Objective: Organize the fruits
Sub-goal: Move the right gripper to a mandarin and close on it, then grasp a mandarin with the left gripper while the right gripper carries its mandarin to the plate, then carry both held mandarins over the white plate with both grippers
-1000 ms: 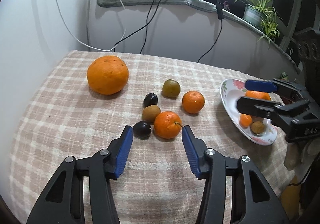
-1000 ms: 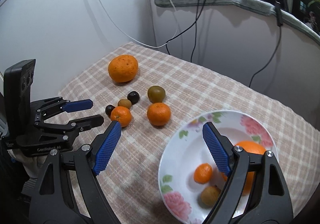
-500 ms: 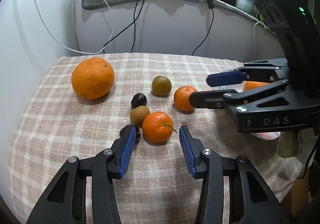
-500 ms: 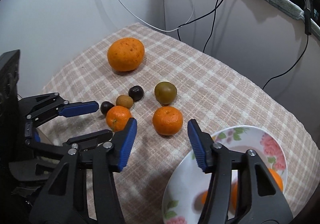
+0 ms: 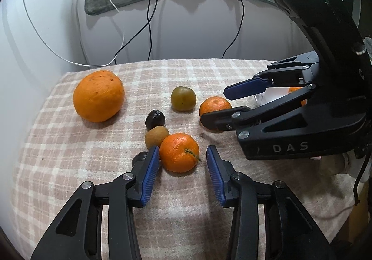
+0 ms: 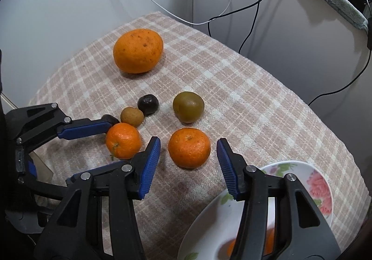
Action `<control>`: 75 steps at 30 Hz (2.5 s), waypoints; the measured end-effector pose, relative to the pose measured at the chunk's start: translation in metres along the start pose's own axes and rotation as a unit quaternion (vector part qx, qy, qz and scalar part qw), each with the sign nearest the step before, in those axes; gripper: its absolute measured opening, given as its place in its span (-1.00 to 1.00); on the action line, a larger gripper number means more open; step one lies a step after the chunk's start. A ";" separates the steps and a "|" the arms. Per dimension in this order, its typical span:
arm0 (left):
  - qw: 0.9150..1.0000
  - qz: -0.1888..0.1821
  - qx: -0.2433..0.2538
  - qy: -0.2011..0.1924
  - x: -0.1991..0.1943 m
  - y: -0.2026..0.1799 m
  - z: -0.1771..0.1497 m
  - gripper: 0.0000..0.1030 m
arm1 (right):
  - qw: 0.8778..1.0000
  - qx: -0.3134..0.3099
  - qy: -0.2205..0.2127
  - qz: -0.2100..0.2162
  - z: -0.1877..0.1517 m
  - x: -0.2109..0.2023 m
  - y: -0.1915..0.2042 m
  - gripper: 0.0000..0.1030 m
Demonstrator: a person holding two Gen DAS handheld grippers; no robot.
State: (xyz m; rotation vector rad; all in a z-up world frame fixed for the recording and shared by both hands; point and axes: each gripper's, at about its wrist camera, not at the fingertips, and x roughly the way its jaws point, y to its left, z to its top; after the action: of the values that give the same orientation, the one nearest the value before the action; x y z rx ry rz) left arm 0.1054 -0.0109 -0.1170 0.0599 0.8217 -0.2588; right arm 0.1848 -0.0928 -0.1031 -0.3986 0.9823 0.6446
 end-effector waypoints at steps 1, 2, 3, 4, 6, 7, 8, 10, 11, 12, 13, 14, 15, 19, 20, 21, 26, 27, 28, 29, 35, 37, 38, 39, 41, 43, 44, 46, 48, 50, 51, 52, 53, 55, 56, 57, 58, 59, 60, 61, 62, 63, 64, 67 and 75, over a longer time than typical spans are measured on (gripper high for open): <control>1.000 0.002 0.002 0.000 0.001 0.000 0.000 -0.23 | 1.000 -0.002 0.002 -0.002 0.000 0.001 0.001 0.03; 1.000 0.004 0.004 0.000 0.001 0.000 0.000 -0.25 | 1.000 -0.005 0.004 -0.005 0.001 0.003 0.001 0.02; 1.000 0.006 0.006 0.000 0.002 -0.001 0.000 -0.26 | 1.000 -0.008 0.005 -0.008 0.001 0.003 0.002 0.01; 1.000 0.008 0.008 -0.001 0.003 -0.001 0.000 -0.26 | 1.000 -0.012 0.007 -0.011 0.001 0.004 0.004 -0.04; 1.000 0.015 0.014 0.000 0.005 -0.002 0.000 -0.28 | 1.000 -0.018 0.012 -0.014 0.002 0.007 0.005 -0.11; 1.000 0.018 0.016 0.001 0.006 -0.002 -0.001 -0.29 | 1.000 -0.020 0.015 -0.017 0.002 0.009 0.006 -0.13; 1.000 0.019 0.017 0.002 0.007 -0.002 -0.001 -0.29 | 0.999 -0.021 0.017 -0.019 0.002 0.010 0.007 -0.15; 1.000 0.017 0.015 0.004 0.008 -0.001 -0.001 -0.29 | 0.999 -0.021 0.018 -0.019 0.001 0.012 0.008 -0.18; 1.000 0.016 0.015 0.004 0.009 -0.002 0.000 -0.29 | 0.999 -0.021 0.017 -0.019 0.001 0.011 0.008 -0.18; 1.000 0.016 0.016 0.004 0.009 -0.002 0.000 -0.30 | 0.999 -0.022 0.018 -0.019 0.001 0.011 0.008 -0.18; 1.000 0.016 0.015 0.004 0.009 -0.002 0.000 -0.30 | 0.999 -0.022 0.018 -0.019 0.002 0.011 0.008 -0.18; 1.000 0.014 0.013 0.003 0.010 -0.002 0.000 -0.31 | 0.999 -0.023 0.018 -0.019 0.002 0.011 0.008 -0.18; 1.000 0.012 0.010 0.003 0.009 -0.001 0.000 -0.31 | 0.999 -0.022 0.018 -0.018 0.002 0.011 0.008 -0.18; 1.000 0.001 -0.004 0.002 0.008 0.003 -0.001 -0.32 | 1.000 -0.019 0.016 -0.016 0.002 0.011 0.007 -0.19; 1.000 -0.002 -0.008 0.001 0.008 0.004 -0.001 -0.32 | 1.000 -0.018 0.016 -0.015 0.002 0.010 0.006 -0.19; 1.000 -0.004 -0.012 0.001 0.007 0.005 -0.001 -0.33 | 1.000 -0.017 0.015 -0.014 0.002 0.010 0.006 -0.19; 1.000 -0.011 -0.024 -0.004 0.002 0.006 -0.002 -0.33 | 1.000 -0.007 0.009 -0.009 0.000 0.006 0.003 -0.19; 1.000 -0.012 -0.025 -0.005 0.001 0.006 -0.002 -0.33 | 1.000 -0.005 0.007 -0.009 -0.001 0.004 0.003 -0.19; 1.000 -0.013 -0.027 -0.007 -0.001 0.005 -0.001 -0.33 | 1.000 -0.004 0.005 -0.008 -0.002 0.002 0.003 -0.19; 0.999 -0.014 -0.028 -0.009 -0.002 0.005 0.000 -0.33 | 1.000 -0.003 0.003 -0.008 -0.002 0.001 0.003 -0.19; 0.999 -0.019 -0.029 -0.020 -0.014 -0.001 0.004 -0.33 | 1.000 0.007 -0.012 -0.006 -0.006 -0.012 0.001 -0.19; 0.999 -0.022 -0.030 -0.025 -0.017 -0.002 0.005 -0.33 | 1.000 0.010 -0.017 -0.005 -0.008 -0.016 0.001 -0.19; 0.999 -0.023 -0.030 -0.027 -0.019 -0.004 0.005 -0.33 | 1.000 0.011 -0.020 -0.005 -0.009 -0.020 0.000 -0.19; 0.999 -0.024 -0.030 -0.029 -0.022 -0.005 0.006 -0.33 | 1.000 0.012 -0.022 -0.005 -0.010 -0.022 0.000 -0.19; 0.999 -0.027 -0.030 -0.033 -0.026 -0.007 0.007 -0.33 | 0.999 0.016 -0.029 -0.004 -0.012 -0.029 -0.002 -0.19; 0.998 -0.030 -0.029 -0.038 -0.030 -0.010 0.008 -0.33 | 0.999 0.020 -0.035 -0.005 -0.014 -0.035 -0.005 -0.19; 0.998 -0.032 -0.028 -0.040 -0.032 -0.011 0.008 -0.33 | 0.999 0.023 -0.038 -0.005 -0.015 -0.038 -0.006 -0.19; 0.998 -0.035 -0.026 -0.043 -0.036 -0.016 0.009 -0.33 | 0.999 0.028 -0.044 -0.005 -0.019 -0.045 -0.009 -0.19; 0.998 -0.039 -0.024 -0.046 -0.039 -0.020 0.010 -0.33 | 0.998 0.033 -0.051 -0.006 -0.022 -0.053 -0.012 -0.19; 0.998 -0.043 -0.021 -0.049 -0.042 -0.023 0.010 -0.33 | 0.998 0.039 -0.058 -0.007 -0.027 -0.061 -0.016 -0.19; 0.998 -0.045 -0.020 -0.050 -0.043 -0.025 0.011 -0.33 | 0.997 0.042 -0.061 -0.008 -0.029 -0.065 -0.017 -0.19; 0.997 -0.047 -0.019 -0.051 -0.043 -0.026 0.011 -0.33 | 0.997 0.045 -0.065 -0.009 -0.032 -0.069 -0.019 -0.19; 0.997 -0.049 -0.017 -0.052 -0.044 -0.028 0.012 -0.33 | 0.996 0.049 -0.068 -0.010 -0.035 -0.073 -0.021 -0.19; 0.997 -0.051 -0.015 -0.054 -0.045 -0.032 0.013 -0.33 | 0.996 0.055 -0.073 -0.012 -0.040 -0.080 -0.025 -0.19; 0.997 -0.053 -0.014 -0.054 -0.045 -0.034 0.014 -0.33 | 0.995 0.059 -0.076 -0.014 -0.043 -0.084 -0.027 -0.19; 0.997 -0.055 -0.013 -0.054 -0.044 -0.037 0.015 -0.33 | 0.995 0.062 -0.078 -0.015 -0.046 -0.087 -0.029 -0.19; 0.997 -0.057 -0.012 -0.055 -0.044 -0.038 0.016 -0.33 | 0.994 0.065 -0.081 -0.018 -0.049 -0.090 -0.032 -0.19; 0.997 -0.060 -0.011 -0.055 -0.044 -0.040 0.017 -0.33 | 0.994 0.070 -0.084 -0.020 -0.054 -0.095 -0.034 -0.19; 0.996 -0.062 -0.010 -0.055 -0.044 -0.043 0.017 -0.33 | 0.993 0.073 -0.086 -0.021 -0.056 -0.097 -0.036 -0.19; 0.996 -0.064 -0.009 -0.056 -0.043 -0.045 0.018 -0.33 | 0.993 0.077 -0.088 -0.022 -0.060 -0.100 -0.039 -0.19; 0.996 -0.066 -0.007 -0.056 -0.043 -0.047 0.019 -0.33 | 0.992 0.083 -0.090 -0.023 -0.064 -0.104 -0.042 -0.19; 0.996 -0.068 -0.006 -0.056 -0.042 -0.049 0.020 -0.33 | 0.992 0.086 -0.092 -0.024 -0.067 -0.107 -0.044 -0.19; 0.996 -0.070 -0.006 -0.055 -0.041 -0.051 0.020 -0.33 | 0.991 0.090 -0.094 -0.026 -0.071 -0.110 -0.046 -0.19; 0.996 -0.076 -0.001 -0.054 -0.037 -0.058 0.023 -0.33 | 0.990 0.099 -0.097 -0.034 -0.083 -0.119 -0.053 -0.19; 0.995 -0.089 0.009 -0.050 -0.028 -0.076 0.028 -0.33 | 0.985 0.128 -0.102 -0.050 -0.113 -0.137 -0.072 -0.19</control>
State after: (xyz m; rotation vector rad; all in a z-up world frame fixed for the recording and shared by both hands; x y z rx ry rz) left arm 0.0883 -0.0828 -0.0736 -0.0104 0.7266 -0.4339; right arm 0.1061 -0.2564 -0.0403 -0.1489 0.8318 0.4514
